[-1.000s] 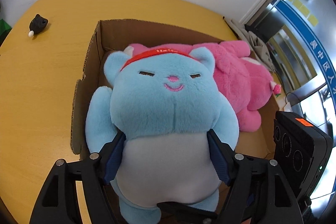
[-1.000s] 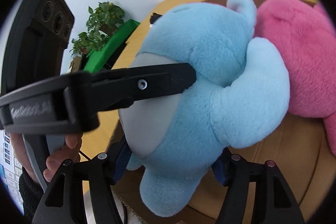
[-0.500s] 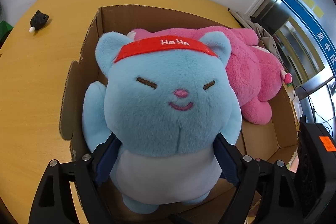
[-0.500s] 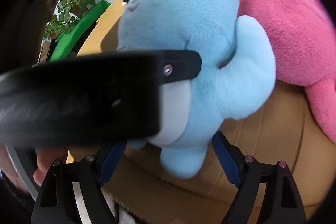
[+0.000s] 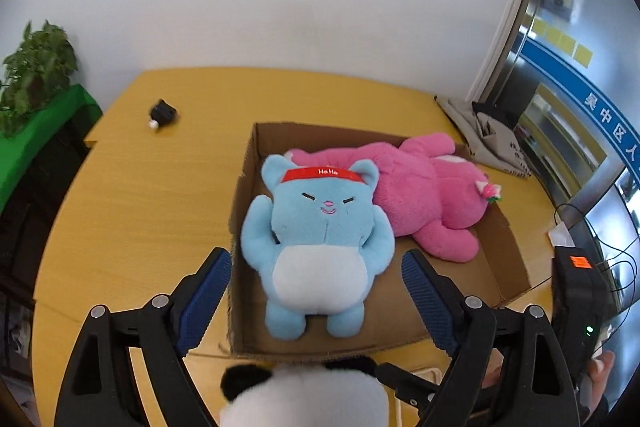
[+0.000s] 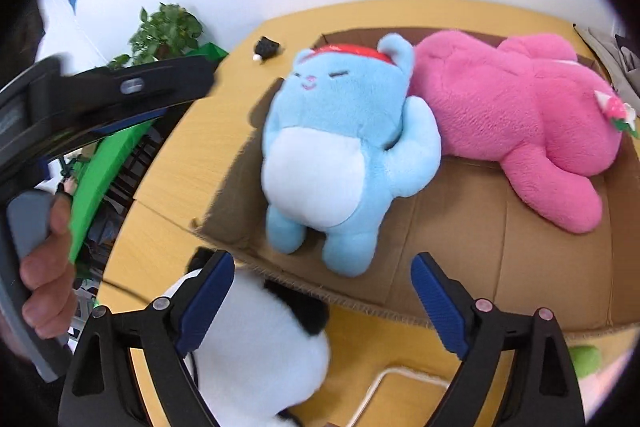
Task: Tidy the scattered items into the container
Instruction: 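Lower the blue cat beside the pink bear and open both tools, then move both tools toward the white panda plush on the table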
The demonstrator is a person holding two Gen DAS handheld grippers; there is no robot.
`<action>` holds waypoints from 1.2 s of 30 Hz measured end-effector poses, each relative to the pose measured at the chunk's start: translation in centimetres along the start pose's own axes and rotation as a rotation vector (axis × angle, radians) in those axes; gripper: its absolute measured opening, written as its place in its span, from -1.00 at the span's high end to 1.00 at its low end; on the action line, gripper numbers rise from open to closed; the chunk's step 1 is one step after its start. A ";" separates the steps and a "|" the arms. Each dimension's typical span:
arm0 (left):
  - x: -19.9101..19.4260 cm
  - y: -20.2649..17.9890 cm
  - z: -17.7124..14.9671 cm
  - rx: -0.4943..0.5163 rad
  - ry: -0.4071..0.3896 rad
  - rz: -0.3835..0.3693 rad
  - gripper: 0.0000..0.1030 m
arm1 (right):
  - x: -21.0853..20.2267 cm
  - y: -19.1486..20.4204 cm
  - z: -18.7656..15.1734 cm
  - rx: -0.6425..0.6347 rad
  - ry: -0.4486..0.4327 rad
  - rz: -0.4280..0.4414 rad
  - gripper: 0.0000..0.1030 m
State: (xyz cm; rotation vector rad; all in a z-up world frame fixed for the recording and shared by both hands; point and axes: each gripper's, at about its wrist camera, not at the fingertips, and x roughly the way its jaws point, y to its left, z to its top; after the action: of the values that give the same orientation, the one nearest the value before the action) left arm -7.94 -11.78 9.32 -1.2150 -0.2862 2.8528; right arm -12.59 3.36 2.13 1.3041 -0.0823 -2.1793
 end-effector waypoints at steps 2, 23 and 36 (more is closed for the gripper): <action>-2.0 0.1 -0.4 -0.021 -0.031 0.017 -0.82 | -1.6 -0.5 0.0 -0.005 -0.017 0.016 -0.76; -4.8 -5.3 -9.1 0.068 -0.053 0.173 -0.98 | -10.6 -1.3 -7.1 -0.021 -0.239 -0.342 -0.99; -3.0 -6.5 -10.2 0.044 -0.023 0.134 -0.99 | -10.5 -4.1 -7.2 -0.015 -0.231 -0.422 -0.99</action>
State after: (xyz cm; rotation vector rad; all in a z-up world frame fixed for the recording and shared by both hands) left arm 1.21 -4.03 5.72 -1.2397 -0.1472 2.9697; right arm -4.86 13.88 5.26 1.1320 0.1309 -2.6757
